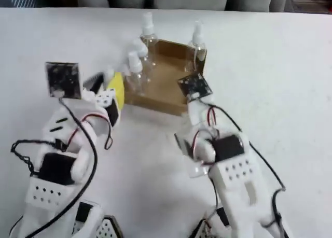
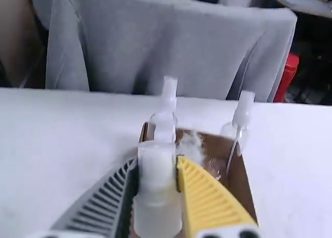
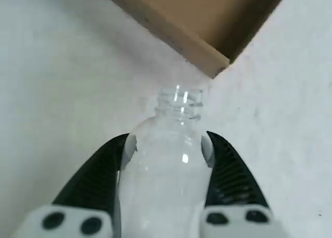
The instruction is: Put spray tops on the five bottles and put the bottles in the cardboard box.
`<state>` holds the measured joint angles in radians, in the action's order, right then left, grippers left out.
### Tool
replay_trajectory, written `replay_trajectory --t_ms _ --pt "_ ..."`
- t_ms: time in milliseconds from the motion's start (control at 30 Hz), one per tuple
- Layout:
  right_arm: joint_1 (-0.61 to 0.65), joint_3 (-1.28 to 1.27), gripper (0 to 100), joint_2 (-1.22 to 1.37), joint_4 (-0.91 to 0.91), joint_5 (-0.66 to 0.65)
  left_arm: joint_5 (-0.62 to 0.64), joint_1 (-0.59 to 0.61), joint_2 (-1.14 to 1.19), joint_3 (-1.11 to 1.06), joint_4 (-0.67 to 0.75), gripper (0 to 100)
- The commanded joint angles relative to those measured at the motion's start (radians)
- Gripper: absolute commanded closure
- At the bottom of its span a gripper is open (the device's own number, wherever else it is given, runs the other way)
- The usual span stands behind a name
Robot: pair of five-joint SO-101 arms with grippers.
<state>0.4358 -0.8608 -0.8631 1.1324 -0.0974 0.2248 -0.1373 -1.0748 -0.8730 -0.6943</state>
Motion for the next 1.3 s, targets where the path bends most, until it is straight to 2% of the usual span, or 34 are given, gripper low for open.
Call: replay_trajectory --t_ms 0,67,200,333,467,767,867,1033,1267 --pt "0.064 0.02 98.2 -0.162 -0.001 0.011 -0.002 0.01 -0.044 0.057 0.138 98" --pt "0.105 -0.044 98.2 -0.243 -0.071 0.011 0.002 0.004 -0.042 0.069 0.176 98" --pt "0.131 -0.247 98.2 -0.397 -0.329 0.02 0.005 -0.005 -0.042 0.175 0.193 98" --pt "0.134 -0.404 98.2 -0.538 -0.495 0.021 0.101 -0.038 -0.039 0.336 0.193 98" --pt "0.134 -0.446 98.2 -0.638 -0.499 0.021 0.169 -0.087 0.024 0.508 0.193 98" --pt "0.16 -0.578 98.2 -0.814 -0.499 0.021 0.173 -0.117 0.297 0.76 0.195 98" --pt "0.16 -0.618 98.2 -0.88 -0.499 0.021 0.173 -0.173 0.308 0.752 0.23 98" --pt "0.153 -0.658 98.2 -0.941 -0.498 0.021 0.167 -0.255 0.308 0.612 0.311 98" --pt "0.159 -0.66 98.2 -0.935 -0.484 0.021 0.173 -0.255 0.308 0.414 0.43 98"
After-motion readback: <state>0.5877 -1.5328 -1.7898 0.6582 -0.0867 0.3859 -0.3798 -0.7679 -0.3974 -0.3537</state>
